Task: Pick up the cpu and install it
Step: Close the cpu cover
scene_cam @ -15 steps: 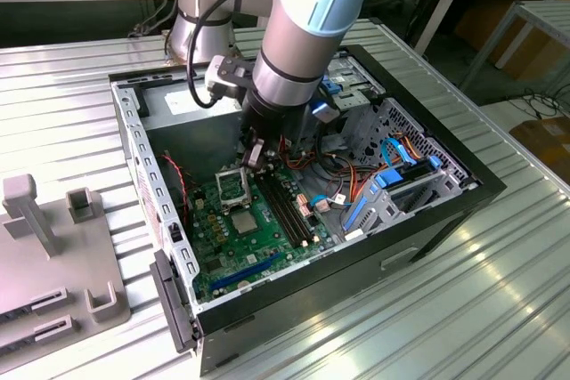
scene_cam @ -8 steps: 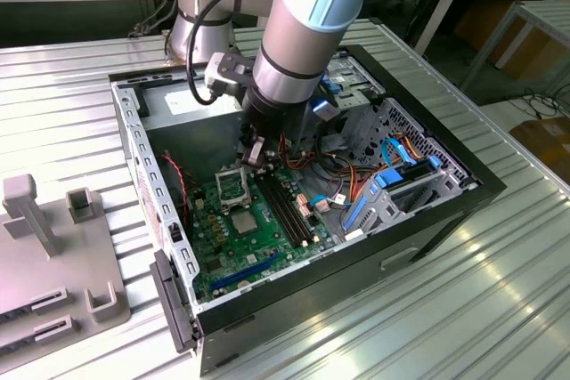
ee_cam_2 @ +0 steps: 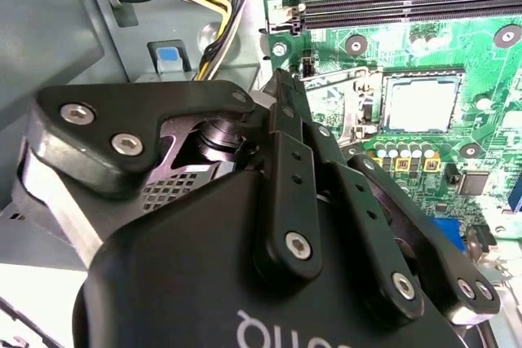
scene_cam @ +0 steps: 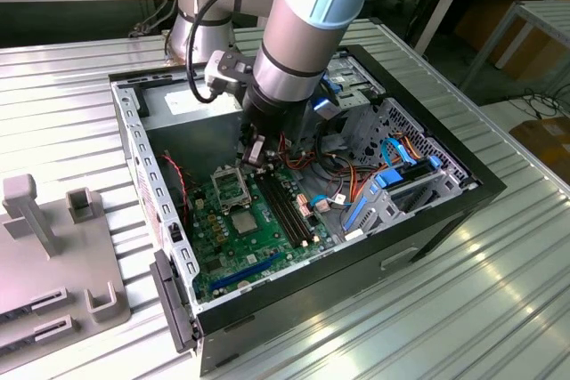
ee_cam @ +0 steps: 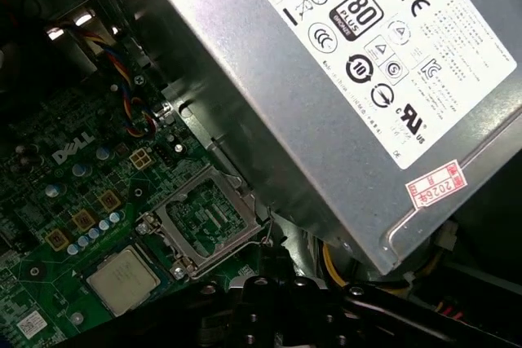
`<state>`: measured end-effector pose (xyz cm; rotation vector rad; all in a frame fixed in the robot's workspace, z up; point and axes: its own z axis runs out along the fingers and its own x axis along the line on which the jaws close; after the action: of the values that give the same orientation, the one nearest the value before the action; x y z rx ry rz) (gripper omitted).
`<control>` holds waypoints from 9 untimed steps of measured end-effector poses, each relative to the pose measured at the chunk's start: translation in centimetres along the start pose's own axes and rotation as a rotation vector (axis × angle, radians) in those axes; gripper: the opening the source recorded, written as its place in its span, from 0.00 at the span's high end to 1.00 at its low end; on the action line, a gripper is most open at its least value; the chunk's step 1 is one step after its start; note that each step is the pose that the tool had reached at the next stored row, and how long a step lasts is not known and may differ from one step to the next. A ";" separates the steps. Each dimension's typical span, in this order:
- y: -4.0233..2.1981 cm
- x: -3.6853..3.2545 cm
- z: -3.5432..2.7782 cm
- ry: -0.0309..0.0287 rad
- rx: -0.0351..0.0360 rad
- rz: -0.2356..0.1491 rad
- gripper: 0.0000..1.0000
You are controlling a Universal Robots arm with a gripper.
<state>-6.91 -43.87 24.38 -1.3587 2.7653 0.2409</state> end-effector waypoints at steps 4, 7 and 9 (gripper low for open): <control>-0.30 -0.16 0.29 -0.0001 -0.0002 0.000 0.89; -0.63 -0.27 0.99 -0.0003 -0.0003 0.000 0.89; -0.77 -0.31 1.36 -0.0004 -0.0003 0.000 0.89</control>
<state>-6.14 -43.88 22.98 -1.3587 2.7649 0.2416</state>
